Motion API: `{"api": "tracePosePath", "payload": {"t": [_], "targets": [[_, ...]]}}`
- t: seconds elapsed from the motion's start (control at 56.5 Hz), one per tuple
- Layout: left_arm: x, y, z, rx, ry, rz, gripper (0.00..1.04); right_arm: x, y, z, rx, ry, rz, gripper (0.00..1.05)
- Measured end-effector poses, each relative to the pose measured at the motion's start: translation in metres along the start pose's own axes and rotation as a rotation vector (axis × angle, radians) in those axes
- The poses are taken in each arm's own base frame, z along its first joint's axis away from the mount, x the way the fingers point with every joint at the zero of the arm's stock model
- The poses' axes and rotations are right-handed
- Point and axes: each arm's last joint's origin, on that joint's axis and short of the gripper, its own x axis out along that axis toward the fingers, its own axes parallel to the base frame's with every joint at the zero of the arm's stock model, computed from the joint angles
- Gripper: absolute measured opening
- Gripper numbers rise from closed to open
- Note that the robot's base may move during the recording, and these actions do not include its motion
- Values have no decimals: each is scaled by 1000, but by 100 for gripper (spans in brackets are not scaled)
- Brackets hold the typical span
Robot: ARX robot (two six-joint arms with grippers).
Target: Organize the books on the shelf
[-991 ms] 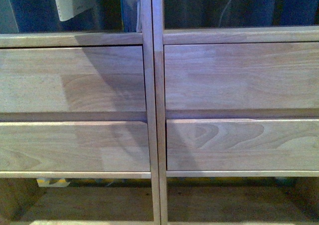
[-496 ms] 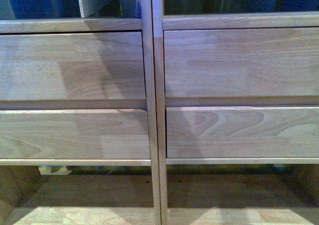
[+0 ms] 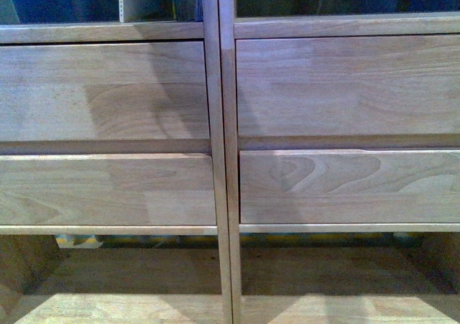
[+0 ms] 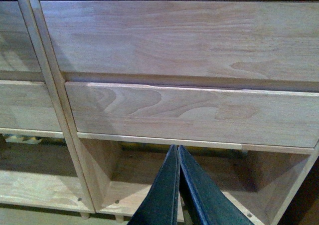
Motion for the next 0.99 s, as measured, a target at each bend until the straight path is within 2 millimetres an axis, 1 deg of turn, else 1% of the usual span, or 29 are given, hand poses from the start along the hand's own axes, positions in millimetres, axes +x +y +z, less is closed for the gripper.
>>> {"api": "tracePosePath", "payload": {"t": [0.106, 0.195, 0.212, 0.23, 0.248, 0.301, 0.389, 0.407, 0.425, 0.46, 0.513, 0.584, 0.743, 0.814, 0.832, 0.92, 0.938, 0.973, 0.991], "targets": [[1, -1, -6, -8, 18, -2, 48, 0, 0, -8, -1, -6, 0, 3], [1, -1, -11, -12, 31, 9, 59, -1, 0, -7, -1, -9, -1, 3], [1, -2, -13, -15, 31, 9, 64, -1, 0, -7, -1, -10, -1, 3], [1, -2, -13, -15, 31, 9, 65, -1, 0, -7, -1, -10, -1, 3], [1, -2, -15, -16, 30, 12, 69, -1, 0, -7, -1, -10, -1, 3], [0, -2, -18, -23, 34, 15, 77, -1, 0, -7, -1, -12, 0, 3], [-5, -2, -24, -57, 50, 13, 89, -1, 0, -7, -1, -13, 0, 3], [-7, -2, -26, -67, 54, 12, 94, -1, 0, -7, -2, -13, 0, 3], [-8, -2, -26, -68, 53, 12, 94, -1, 0, -7, -2, -13, 0, 3], [-14, -3, -27, -83, 48, 7, 99, -1, 0, -7, -1, -13, 0, 3], [-21, -3, -26, -95, 38, 1, 97, -1, 0, -7, -1, -13, 0, 3], [-35, -3, -21, -107, 21, 0, 97, -1, 0, -7, -1, -13, 0, 3], [-77, -3, 2, -115, -34, -28, 97, -1, 0, -7, -1, -13, 0, 3], [-103, -5, 10, -115, -51, -36, 97, -1, 0, -7, -1, -13, 0, 3], [-107, -5, 11, -115, -54, -37, 97, -1, 0, -7, -1, -13, 0, 3], [-143, -6, 14, -117, -70, -37, 97, -1, 0, -7, -1, -13, 0, 3], [-147, -6, 14, -116, -70, -34, 97, -1, 0, -7, -1, -13, 0, 3], [-165, -5, 14, -116, -66, -19, 97, -1, 0, -7, -1, -13, 0, 3], [-178, -3, 14, -116, -63, -3, 97, -1, 0, -7, -1, -13, 0, 3]]}}
